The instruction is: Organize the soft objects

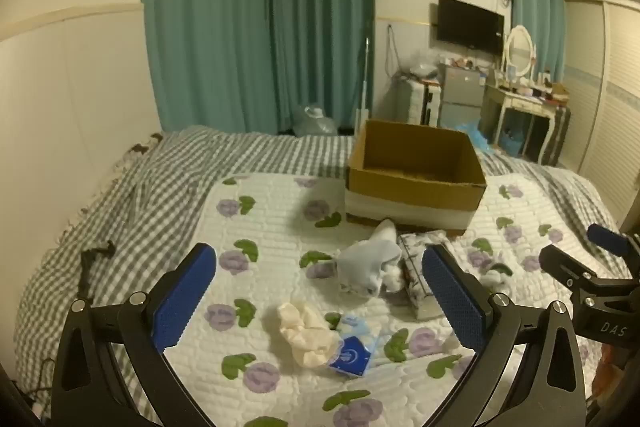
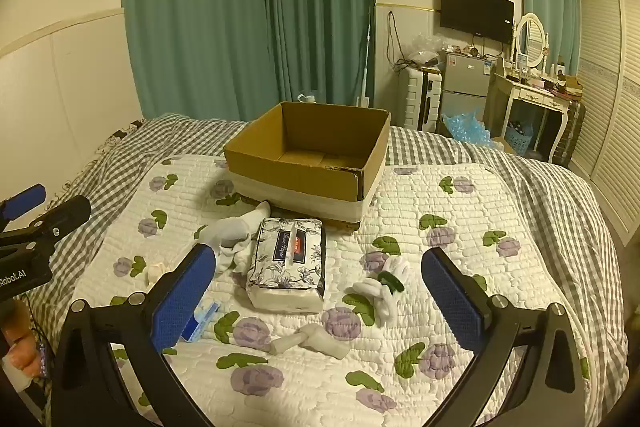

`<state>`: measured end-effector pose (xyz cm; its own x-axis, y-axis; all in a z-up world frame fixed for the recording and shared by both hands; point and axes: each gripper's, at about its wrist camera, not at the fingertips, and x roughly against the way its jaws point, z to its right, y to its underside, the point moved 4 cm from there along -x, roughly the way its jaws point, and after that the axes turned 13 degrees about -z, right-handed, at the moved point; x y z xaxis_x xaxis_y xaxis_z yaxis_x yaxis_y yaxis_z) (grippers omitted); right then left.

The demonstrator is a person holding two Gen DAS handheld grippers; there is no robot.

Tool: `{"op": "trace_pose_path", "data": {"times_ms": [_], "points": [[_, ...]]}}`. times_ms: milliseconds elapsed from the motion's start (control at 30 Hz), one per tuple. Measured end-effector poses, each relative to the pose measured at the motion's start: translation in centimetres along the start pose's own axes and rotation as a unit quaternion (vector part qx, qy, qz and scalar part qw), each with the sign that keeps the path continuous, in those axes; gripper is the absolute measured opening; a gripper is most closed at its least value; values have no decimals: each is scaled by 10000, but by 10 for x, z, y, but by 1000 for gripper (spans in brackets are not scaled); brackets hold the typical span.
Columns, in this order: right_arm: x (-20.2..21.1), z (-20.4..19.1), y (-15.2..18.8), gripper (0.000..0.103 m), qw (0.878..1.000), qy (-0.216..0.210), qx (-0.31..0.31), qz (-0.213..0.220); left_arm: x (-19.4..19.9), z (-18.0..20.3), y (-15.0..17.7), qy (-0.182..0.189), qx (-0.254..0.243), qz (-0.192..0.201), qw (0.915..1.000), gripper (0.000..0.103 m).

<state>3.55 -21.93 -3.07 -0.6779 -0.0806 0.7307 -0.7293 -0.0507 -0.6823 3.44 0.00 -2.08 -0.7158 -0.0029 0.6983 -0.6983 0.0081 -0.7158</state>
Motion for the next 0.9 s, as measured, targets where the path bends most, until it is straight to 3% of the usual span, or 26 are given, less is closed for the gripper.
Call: {"op": "trace_pose_path", "data": {"times_ms": [900], "points": [[-4, -5, 5, 103, 9999, -55, 49, -127, 0, 0, 0, 18, 27, -27, 10000, 103]]}}
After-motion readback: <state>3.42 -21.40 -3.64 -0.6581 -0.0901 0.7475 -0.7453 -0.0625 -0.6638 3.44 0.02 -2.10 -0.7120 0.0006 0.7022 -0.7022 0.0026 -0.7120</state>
